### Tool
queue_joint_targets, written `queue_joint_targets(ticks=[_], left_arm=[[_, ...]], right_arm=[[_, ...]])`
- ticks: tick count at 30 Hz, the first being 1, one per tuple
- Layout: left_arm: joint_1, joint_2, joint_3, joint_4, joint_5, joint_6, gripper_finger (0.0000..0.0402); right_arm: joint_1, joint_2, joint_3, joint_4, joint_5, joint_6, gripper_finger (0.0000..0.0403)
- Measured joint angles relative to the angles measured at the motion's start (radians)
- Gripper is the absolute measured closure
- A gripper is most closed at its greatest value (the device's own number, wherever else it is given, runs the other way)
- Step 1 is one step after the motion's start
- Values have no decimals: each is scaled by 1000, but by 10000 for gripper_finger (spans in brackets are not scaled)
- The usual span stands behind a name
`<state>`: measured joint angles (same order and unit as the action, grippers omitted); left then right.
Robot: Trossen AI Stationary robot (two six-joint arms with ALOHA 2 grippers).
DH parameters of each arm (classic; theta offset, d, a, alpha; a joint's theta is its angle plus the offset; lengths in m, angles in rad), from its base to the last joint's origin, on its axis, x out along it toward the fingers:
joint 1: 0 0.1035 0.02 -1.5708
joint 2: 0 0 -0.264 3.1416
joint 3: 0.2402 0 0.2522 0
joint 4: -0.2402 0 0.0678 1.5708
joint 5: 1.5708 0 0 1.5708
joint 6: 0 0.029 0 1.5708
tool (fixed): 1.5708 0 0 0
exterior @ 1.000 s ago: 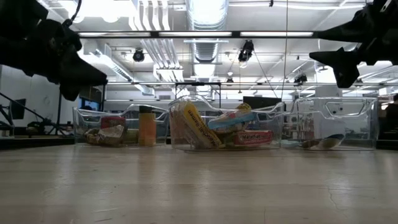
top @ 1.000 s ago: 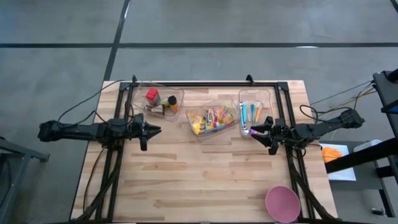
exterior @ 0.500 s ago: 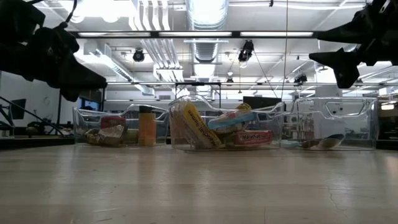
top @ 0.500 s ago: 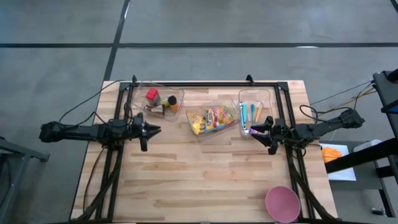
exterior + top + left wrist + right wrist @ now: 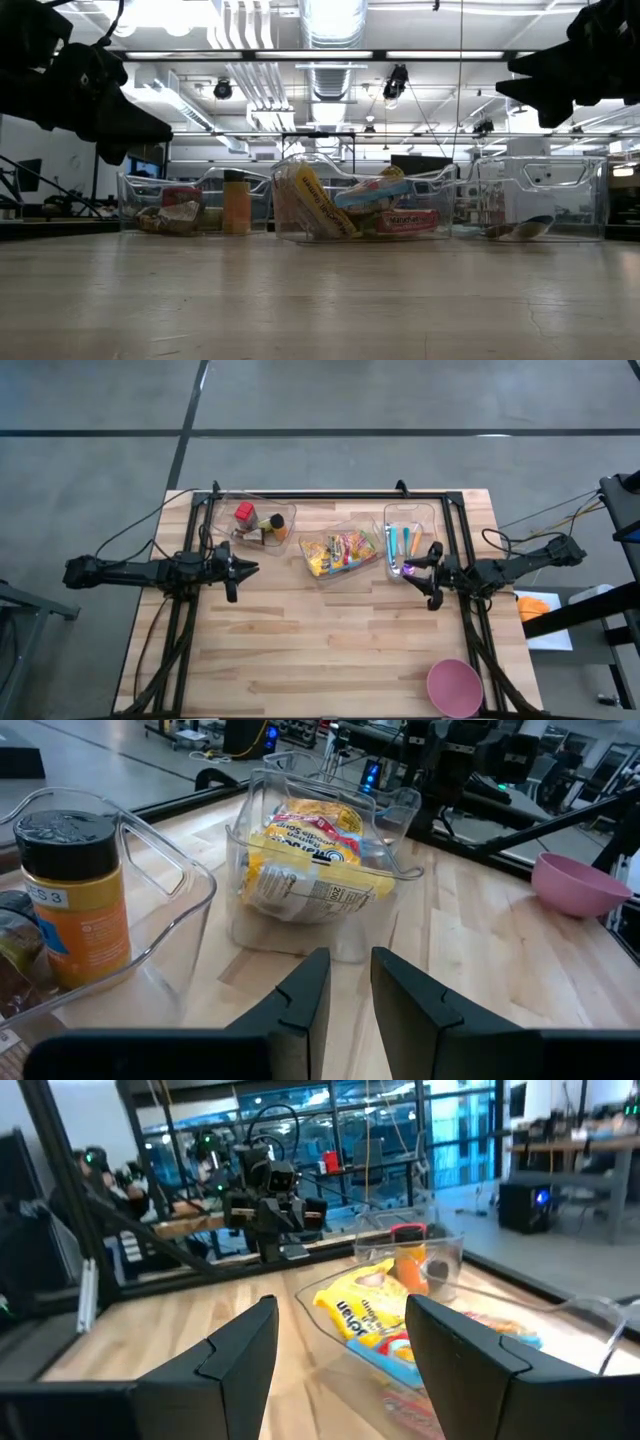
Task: Pick & Place Food Item
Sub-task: Return to Home Position
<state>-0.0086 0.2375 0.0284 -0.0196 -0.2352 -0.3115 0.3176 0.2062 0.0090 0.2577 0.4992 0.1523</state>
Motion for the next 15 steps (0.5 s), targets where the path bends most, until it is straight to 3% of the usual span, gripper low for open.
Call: queue_joint_targets(ticks=[15], left_arm=[[0,0,0,-1,0,-3,316]], right_arm=[[0,0,0,0,-1,-51,187]])
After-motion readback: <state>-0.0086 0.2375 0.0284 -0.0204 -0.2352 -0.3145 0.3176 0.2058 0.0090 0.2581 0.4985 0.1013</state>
